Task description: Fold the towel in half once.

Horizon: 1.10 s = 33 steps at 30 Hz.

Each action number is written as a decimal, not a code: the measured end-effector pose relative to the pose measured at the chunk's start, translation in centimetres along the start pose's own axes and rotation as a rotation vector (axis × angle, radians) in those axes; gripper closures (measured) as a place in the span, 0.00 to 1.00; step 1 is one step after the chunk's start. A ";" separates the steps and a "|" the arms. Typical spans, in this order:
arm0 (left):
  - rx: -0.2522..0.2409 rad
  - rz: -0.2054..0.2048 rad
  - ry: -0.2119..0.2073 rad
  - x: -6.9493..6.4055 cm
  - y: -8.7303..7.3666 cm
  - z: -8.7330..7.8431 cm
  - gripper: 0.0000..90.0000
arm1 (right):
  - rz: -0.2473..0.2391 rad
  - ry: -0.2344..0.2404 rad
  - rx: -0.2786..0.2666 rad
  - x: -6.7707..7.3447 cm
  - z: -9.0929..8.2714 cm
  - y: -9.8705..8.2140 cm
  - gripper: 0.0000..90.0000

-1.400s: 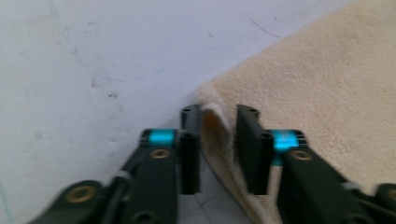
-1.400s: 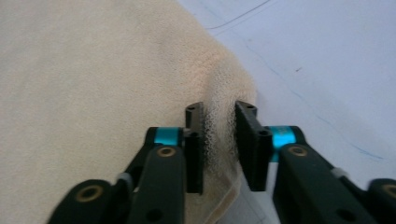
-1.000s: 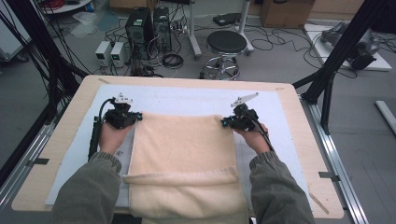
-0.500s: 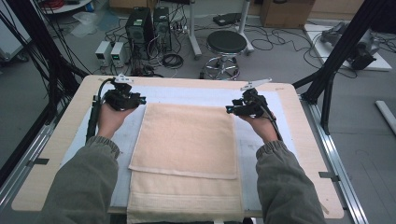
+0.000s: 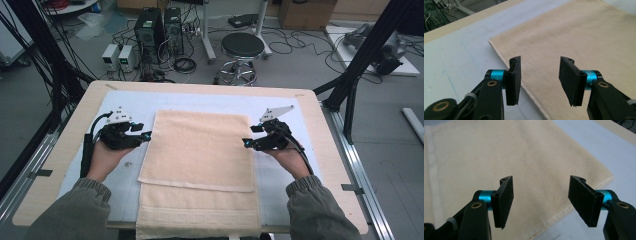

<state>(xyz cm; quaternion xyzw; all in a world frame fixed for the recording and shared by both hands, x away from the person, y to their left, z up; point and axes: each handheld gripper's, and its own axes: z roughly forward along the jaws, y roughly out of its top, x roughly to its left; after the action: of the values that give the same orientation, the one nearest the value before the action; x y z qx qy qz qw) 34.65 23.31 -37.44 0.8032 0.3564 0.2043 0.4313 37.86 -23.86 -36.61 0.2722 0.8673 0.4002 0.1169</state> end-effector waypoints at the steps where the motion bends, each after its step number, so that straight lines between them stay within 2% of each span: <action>1: -0.001 0.004 0.000 -0.3 -0.5 -0.3 0.56 | 0.003 0.001 -0.005 0.4 -0.3 -0.3 0.40; 5: -0.003 0.010 -0.021 -1.7 -2.2 -1.5 0.52 | -0.021 -0.001 -0.008 1.8 -1.0 -1.3 0.39; 8: -0.002 0.005 -0.057 -2.7 -3.4 -2.2 0.46 | -0.027 0.023 0.046 2.9 -1.2 -1.7 0.33; 11: 0.011 0.026 -0.079 -3.8 -4.4 -2.5 0.43 | -0.053 0.022 0.014 4.0 -1.7 -2.3 0.33; 16: 0.030 0.051 -0.116 -5.2 -5.4 -2.6 0.40 | -0.057 0.043 -0.021 5.2 -1.7 -4.1 0.33; 18: 0.033 0.063 -0.122 -5.5 -5.6 -2.5 0.40 | -0.058 0.044 -0.017 5.6 -1.5 -4.8 0.33; 21: 0.051 0.082 -0.135 -5.9 -6.1 -2.4 0.46 | -0.050 0.054 -0.017 6.1 -1.0 -5.8 0.33; 26: 0.080 0.068 -0.155 -6.0 -6.9 -1.7 0.54 | -0.051 0.093 0.011 6.7 0.0 -7.0 0.40; 30: 0.121 0.099 -0.180 -6.2 -7.3 -0.9 0.66 | -0.044 0.118 0.045 7.0 0.9 -7.7 0.48; 33: 0.145 0.116 -0.187 -6.5 -7.5 -0.4 0.71 | -0.067 0.121 0.075 7.2 1.6 -8.0 0.55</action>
<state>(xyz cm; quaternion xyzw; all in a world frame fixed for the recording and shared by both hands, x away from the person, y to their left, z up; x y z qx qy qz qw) 27.14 21.47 -43.64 0.8669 0.2816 0.1268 0.3912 29.56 -23.05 -43.60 0.2224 0.8958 0.3789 0.0673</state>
